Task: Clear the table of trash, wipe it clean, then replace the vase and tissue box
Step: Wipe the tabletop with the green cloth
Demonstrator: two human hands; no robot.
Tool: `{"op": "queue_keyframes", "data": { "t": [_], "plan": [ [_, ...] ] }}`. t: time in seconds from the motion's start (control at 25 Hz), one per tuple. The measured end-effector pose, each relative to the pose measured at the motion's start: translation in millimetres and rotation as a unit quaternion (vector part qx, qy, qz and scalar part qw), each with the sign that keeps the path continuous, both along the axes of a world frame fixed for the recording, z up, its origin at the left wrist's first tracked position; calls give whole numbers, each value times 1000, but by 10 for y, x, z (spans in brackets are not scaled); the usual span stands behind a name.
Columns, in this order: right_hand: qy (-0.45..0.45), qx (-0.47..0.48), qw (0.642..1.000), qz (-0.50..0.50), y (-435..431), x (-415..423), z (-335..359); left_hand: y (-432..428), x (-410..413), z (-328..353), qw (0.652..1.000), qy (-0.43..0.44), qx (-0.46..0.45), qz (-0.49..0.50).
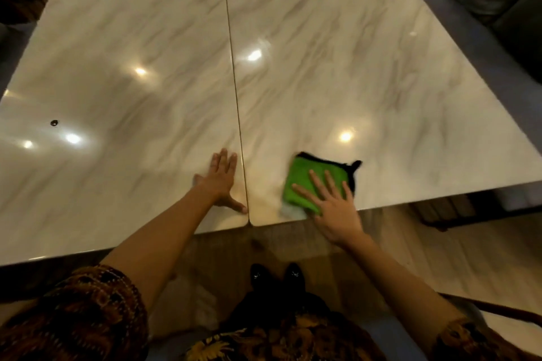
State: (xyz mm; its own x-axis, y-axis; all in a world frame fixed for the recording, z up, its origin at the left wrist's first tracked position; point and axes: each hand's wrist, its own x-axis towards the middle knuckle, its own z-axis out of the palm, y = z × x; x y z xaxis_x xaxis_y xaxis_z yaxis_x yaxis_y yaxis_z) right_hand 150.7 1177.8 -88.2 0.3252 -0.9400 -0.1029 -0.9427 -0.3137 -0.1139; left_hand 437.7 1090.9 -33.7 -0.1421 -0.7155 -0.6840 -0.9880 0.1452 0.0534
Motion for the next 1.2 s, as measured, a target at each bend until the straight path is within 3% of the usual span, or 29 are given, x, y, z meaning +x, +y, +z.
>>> {"op": "queue_keyframes", "data": {
  "t": [0.16,0.28,0.36,0.52,0.68,0.72,0.84,0.96,1.04,1.12,1.2],
  "plan": [
    [-2,45,964,-263,-395,-1339,44,130,93,-64,1000,21,3,-7],
    [-35,45,936,-348,-441,-1270,86,139,80,-71,1000,17,10,-13],
    [-45,-3,945,-323,-300,-647,55,137,74,-85,1000,10,10,-12],
    [-38,-29,992,-119,346,844,20,168,41,-78,1000,8,-5,-4],
    [-37,-31,999,-9,382,876,-4,189,48,-44,1000,23,-15,8],
    [-33,-29,999,-15,311,662,-19,191,62,-52,999,30,-13,10],
    [-42,-15,984,-173,54,-192,20,200,93,-82,999,38,-11,14],
    [-28,33,950,-310,-162,-911,66,208,99,-107,999,41,-10,11],
    [-42,58,922,-381,-264,-909,109,195,105,-123,999,43,-11,12],
    [-28,51,931,-359,-250,-512,65,205,104,-139,999,49,-13,14],
    [-24,24,968,-250,-104,72,23,217,107,-142,999,49,-14,12]
  ]
}}
